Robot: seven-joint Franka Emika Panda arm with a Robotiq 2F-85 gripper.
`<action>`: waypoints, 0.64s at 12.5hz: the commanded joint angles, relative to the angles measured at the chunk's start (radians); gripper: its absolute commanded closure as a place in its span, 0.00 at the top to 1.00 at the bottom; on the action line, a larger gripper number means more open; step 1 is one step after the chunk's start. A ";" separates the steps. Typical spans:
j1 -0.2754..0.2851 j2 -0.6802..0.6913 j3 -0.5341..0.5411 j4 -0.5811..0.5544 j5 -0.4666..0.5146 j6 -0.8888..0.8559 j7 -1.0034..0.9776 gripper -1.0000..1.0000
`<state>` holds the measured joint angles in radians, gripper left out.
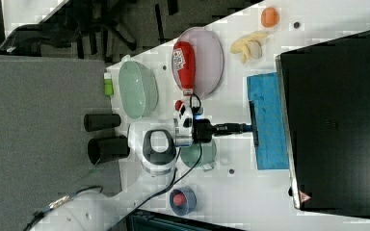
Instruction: Flap open oven.
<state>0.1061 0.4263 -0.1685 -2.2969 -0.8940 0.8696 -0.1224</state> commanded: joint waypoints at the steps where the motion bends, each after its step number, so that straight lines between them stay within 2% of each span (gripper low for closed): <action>1: 0.033 0.042 0.003 0.030 -0.018 0.003 0.158 0.18; 4: 0.037 0.013 0.001 0.050 0.000 0.004 0.160 0.18; 5: 0.035 -0.019 0.000 0.061 0.058 0.014 0.171 0.18; 8: 0.024 -0.174 -0.004 0.088 0.410 -0.007 0.200 0.18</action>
<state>0.1429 0.3491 -0.1659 -2.2656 -0.4790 0.8506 0.0128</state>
